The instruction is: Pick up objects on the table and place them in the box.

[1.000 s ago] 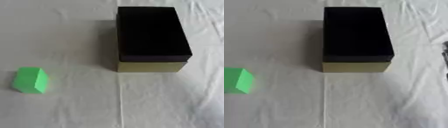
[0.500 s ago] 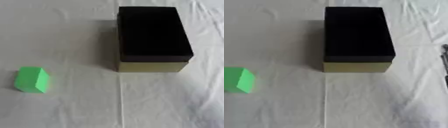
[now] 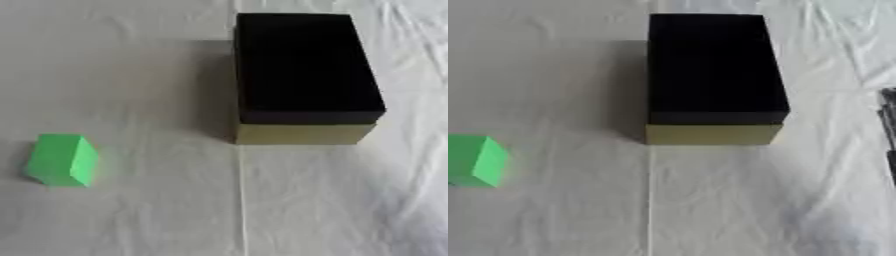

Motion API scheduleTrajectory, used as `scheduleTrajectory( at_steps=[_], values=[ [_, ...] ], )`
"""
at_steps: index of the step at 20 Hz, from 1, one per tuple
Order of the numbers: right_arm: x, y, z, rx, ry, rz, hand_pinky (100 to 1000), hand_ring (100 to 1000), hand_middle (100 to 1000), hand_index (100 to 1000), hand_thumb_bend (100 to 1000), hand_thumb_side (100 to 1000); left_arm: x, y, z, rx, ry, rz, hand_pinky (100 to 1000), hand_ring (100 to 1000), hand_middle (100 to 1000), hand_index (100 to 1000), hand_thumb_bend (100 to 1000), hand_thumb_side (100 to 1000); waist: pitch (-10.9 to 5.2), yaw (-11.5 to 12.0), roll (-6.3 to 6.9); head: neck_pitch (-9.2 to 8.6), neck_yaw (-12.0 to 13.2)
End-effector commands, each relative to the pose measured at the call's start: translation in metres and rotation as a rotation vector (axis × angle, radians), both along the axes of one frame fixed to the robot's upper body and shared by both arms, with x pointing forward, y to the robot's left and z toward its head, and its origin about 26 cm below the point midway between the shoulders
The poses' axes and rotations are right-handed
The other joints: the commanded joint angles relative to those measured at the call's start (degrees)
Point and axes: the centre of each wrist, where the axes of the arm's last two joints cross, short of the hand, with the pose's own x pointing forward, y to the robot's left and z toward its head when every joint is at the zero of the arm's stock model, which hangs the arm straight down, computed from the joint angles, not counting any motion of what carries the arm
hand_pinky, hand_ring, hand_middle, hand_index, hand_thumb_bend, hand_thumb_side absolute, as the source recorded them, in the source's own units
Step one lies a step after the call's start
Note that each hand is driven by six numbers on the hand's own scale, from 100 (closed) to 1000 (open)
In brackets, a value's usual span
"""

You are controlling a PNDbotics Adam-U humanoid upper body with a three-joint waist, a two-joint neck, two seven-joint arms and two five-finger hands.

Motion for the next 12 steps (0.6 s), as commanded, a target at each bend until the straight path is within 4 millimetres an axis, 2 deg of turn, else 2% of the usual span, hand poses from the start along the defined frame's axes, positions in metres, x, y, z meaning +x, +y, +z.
scheduleTrajectory(
  at_steps=[1,2,3,5,12],
  values=[
    [-0.0048,-0.0012,0.0130,-0.042,-0.036,-0.008,868,800,818,825,100,1000,-0.0034,-0.0004,0.0090,0.134,0.125,0.022,655,673,713,807,760,898,-0.93,-0.12,0.16,-0.45,-0.11],
    [-0.0047,-0.0012,0.0131,-0.043,-0.036,-0.008,868,800,818,825,100,1000,-0.0033,-0.0012,0.0086,0.157,0.178,0.022,656,675,715,809,757,889,-0.94,-0.14,0.16,-0.51,-0.12],
    [-0.0047,-0.0011,0.0132,-0.044,-0.036,-0.007,868,800,818,825,100,1000,-0.0030,-0.0021,0.0089,0.176,0.223,0.016,658,678,717,810,730,842,-0.95,-0.16,0.16,-0.53,-0.12],
    [-0.0047,-0.0012,0.0134,-0.046,-0.036,-0.007,868,799,818,825,100,1000,-0.0025,-0.0032,0.0111,0.209,0.289,0.004,682,702,737,828,727,823,-0.94,-0.13,0.16,-0.61,-0.19],
    [-0.0050,-0.0016,0.0131,-0.051,-0.031,-0.010,868,798,817,824,100,1000,-0.0021,-0.0041,0.0160,0.354,0.484,-0.020,711,734,759,847,778,744,-0.86,0.09,0.36,-0.77,-0.51]
  ],
)
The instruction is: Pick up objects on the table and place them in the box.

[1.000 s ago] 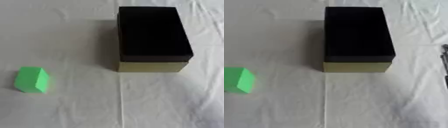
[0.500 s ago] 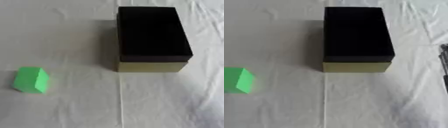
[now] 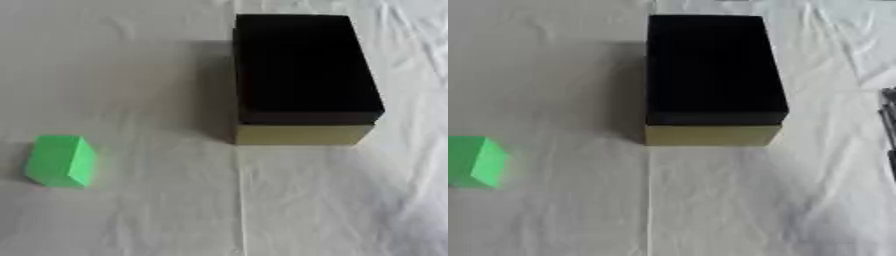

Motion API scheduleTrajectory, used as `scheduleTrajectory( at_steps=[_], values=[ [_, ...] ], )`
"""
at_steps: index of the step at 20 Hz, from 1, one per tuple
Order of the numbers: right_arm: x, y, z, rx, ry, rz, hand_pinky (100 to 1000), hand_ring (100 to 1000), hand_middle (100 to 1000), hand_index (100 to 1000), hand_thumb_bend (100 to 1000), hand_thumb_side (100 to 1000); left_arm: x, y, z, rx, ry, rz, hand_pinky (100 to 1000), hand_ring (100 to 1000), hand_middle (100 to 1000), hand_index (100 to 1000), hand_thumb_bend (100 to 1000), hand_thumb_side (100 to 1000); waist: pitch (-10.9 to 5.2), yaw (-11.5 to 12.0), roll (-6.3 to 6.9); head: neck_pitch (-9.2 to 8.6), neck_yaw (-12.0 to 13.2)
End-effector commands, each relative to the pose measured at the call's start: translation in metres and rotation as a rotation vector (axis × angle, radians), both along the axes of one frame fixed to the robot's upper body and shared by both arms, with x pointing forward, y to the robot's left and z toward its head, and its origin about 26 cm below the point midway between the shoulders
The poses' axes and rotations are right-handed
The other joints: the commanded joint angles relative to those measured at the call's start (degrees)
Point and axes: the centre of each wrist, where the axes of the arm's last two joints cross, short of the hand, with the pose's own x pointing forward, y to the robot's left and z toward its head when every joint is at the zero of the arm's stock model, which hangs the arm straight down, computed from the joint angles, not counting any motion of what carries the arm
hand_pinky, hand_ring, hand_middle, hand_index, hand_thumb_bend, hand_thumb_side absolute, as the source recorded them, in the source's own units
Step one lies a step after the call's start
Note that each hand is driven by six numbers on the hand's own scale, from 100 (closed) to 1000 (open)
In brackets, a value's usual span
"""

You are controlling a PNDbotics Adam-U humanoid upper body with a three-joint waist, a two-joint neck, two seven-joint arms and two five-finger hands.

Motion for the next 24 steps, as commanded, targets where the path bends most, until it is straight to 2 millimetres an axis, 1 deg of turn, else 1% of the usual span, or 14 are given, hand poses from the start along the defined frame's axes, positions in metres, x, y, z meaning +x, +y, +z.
scheduleTrajectory(
  at_steps=[1,2,3,6,7,8,13,17,22,24],
  values=[
    [-0.005,-0.001,0.012,-0.042,-0.031,-0.008,868,797,816,824,100,1000,-0.002,0.000,0.014,0.097,0.048,-0.015,715,738,761,849,819,738,-0.86,0.13,0.39,-0.29,-0.29],
    [-0.005,-0.001,0.012,-0.042,-0.030,-0.009,868,797,816,824,100,1000,-0.002,0.000,0.015,0.107,0.063,-0.018,717,739,763,850,837,732,-0.86,0.18,0.43,-0.29,-0.32],
    [-0.005,-0.001,0.012,-0.043,-0.030,-0.009,868,797,816,824,100,1000,-0.002,0.000,0.015,0.115,0.075,-0.019,719,742,765,849,888,714,-0.86,0.21,0.48,-0.30,-0.33],
    [-0.005,-0.001,0.011,-0.042,-0.029,-0.008,868,797,816,824,100,1000,-0.002,-0.001,0.014,0.127,0.122,-0.023,722,743,764,843,954,672,-0.86,0.17,0.55,-0.52,-0.32],
    [-0.005,-0.001,0.011,-0.042,-0.028,-0.007,868,797,816,824,100,1000,-0.002,-0.001,0.014,0.128,0.136,-0.024,724,744,765,841,992,654,-0.86,0.13,0.55,-0.59,-0.32],
    [-0.005,-0.001,0.011,-0.041,-0.028,-0.007,868,797,816,824,100,1000,-0.002,-0.002,0.014,0.131,0.149,-0.026,726,745,766,842,1000,648,-0.85,0.09,0.54,-0.64,-0.34],
    [-0.005,-0.001,0.011,-0.040,-0.026,-0.005,868,797,816,824,100,1000,-0.001,-0.005,0.014,0.153,0.195,-0.028,741,755,761,838,1000,609,-0.84,-0.01,0.55,-0.70,-0.28],
    [-0.004,0.000,0.011,-0.040,-0.023,-0.001,868,796,816,824,100,1000,0.001,-0.010,0.019,0.181,0.186,-0.041,755,765,765,840,1000,592,-0.91,-0.03,0.59,-0.69,-0.25],
    [-0.004,0.001,0.010,-0.042,-0.017,0.007,868,796,815,823,100,1000,0.005,-0.022,0.029,0.203,0.159,-0.088,759,768,773,843,1000,583,-1.04,-0.19,0.66,-0.66,-0.06],
    [-0.004,0.002,0.010,-0.043,-0.014,0.011,867,794,815,823,100,1000,0.008,-0.029,0.034,0.207,0.147,-0.112,759,768,775,843,1000,582,-1.12,-0.29,0.73,-0.69,0.08]
  ],
)
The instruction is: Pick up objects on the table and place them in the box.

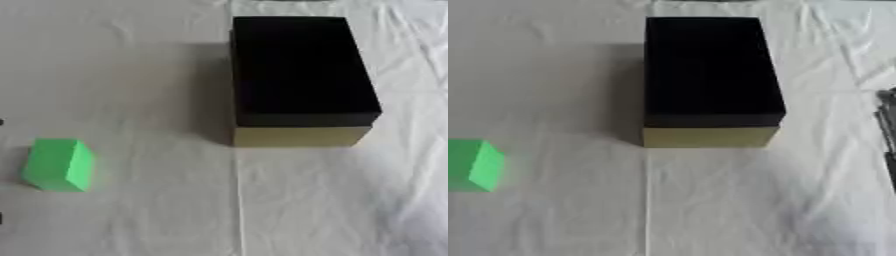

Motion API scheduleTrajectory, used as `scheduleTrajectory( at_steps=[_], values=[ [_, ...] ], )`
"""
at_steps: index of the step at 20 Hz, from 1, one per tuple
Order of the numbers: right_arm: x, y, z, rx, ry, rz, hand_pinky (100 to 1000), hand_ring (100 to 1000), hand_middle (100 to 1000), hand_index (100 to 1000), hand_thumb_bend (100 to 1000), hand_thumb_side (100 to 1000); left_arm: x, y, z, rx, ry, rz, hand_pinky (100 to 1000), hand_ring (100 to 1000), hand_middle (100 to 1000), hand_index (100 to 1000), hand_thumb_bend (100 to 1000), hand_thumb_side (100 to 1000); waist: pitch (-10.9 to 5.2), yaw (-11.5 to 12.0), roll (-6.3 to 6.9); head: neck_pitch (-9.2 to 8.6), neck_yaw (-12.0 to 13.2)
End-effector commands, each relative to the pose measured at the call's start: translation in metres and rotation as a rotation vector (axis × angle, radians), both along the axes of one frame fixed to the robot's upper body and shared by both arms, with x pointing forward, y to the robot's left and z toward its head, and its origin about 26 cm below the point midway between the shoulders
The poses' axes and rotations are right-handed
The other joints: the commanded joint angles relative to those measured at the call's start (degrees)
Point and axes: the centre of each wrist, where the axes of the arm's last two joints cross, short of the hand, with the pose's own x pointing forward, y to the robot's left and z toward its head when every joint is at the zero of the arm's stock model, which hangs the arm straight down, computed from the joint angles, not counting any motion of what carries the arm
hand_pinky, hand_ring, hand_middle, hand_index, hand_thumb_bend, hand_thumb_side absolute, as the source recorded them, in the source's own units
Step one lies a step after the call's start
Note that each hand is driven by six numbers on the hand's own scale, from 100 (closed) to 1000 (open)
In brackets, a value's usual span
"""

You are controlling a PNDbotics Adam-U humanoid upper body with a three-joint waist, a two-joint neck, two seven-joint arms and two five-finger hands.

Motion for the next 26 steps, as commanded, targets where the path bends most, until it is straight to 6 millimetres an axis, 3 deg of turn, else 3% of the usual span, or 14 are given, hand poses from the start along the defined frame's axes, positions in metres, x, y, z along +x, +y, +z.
scheduleTrajectory(
  at_steps=[1,16,26],
  values=[
    [-0.004,0.000,0.011,-0.035,-0.023,0.007,867,794,814,823,100,1000,-0.001,-0.008,0.016,0.047,-0.025,-0.027,758,767,777,844,1000,581,-1.19,-0.11,0.38,-0.59,0.28],
    [-0.003,0.003,0.009,-0.043,-0.004,0.027,868,794,814,821,100,1000,0.008,-0.058,0.024,0.024,0.044,-0.118,766,769,787,851,1000,539,-1.39,-0.31,1.05,-0.96,0.47],
    [-0.003,0.004,0.008,-0.039,0.000,0.035,868,794,813,821,100,1000,0.009,-0.064,0.012,0.032,0.093,-0.054,776,777,794,857,1000,517,-1.56,-0.20,1.16,-0.67,0.46]
  ],
)
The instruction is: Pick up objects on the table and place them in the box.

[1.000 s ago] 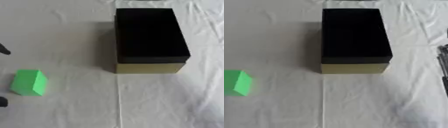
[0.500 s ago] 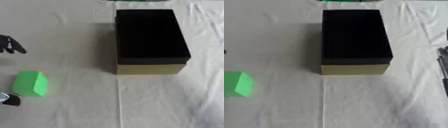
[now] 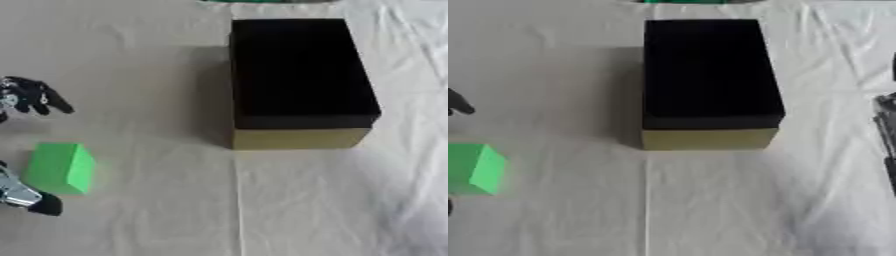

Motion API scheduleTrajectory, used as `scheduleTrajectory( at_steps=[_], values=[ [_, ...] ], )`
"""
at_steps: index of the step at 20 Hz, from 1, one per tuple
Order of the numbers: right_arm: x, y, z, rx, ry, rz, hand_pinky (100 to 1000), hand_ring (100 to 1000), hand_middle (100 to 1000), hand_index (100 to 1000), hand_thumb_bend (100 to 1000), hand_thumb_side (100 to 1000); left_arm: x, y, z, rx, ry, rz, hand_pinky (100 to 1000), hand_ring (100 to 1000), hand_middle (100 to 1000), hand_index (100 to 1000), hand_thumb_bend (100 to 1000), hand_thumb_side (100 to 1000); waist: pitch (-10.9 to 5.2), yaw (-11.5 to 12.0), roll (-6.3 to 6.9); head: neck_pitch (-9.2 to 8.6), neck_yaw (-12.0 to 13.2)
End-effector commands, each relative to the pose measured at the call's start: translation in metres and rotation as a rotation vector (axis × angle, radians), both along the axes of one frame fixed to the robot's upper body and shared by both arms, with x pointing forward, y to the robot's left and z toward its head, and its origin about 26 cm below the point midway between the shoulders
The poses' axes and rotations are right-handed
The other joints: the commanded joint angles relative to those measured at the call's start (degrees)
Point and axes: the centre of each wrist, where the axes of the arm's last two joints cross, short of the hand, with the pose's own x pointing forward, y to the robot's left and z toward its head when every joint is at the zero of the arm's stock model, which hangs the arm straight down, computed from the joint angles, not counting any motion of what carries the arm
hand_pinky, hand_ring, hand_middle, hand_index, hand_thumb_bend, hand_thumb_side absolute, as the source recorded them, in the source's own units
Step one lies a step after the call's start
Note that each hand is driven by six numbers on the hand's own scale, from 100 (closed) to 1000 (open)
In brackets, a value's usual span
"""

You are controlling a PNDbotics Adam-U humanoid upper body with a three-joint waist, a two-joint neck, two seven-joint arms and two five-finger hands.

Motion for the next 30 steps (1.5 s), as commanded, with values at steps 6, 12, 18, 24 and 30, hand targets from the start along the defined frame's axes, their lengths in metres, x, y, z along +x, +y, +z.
scheduleTrajectory(
  at_steps=[6,12,18,24,30],
  values=[
    [-0.004,0.001,0.010,-0.019,-0.025,0.016,868,794,812,821,100,1000,-0.003,-0.001,-0.004,0.046,-0.017,0.050,788,791,800,867,1000,466,-1.40,-0.07,-0.02,-0.23,0.21],
    [-0.004,0.002,0.008,-0.012,-0.020,0.020,868,791,811,820,100,1000,-0.003,-0.004,-0.009,0.071,-0.049,0.073,796,808,812,864,934,509,-1.26,-0.28,-0.05,-0.39,0.39],
    [-0.004,0.001,0.006,-0.003,-0.017,0.017,868,790,811,820,100,1000,-0.003,-0.008,-0.014,0.082,-0.039,0.091,800,814,814,862,855,498,-1.07,-0.56,-0.12,-0.46,0.47],
    [-0.004,0.002,0.005,0.004,-0.012,0.021,868,790,811,820,100,1000,-0.003,-0.011,-0.017,0.090,-0.007,0.089,796,817,814,859,693,473,-0.85,-0.69,-0.23,-0.78,0.61],
    [-0.004,0.002,0.004,0.010,-0.014,0.024,868,788,809,819,100,1000,-0.003,-0.009,-0.020,0.123,0.032,0.091,800,824,820,860,570,426,-0.65,-0.78,-0.32,-0.62,0.76]
  ],
)
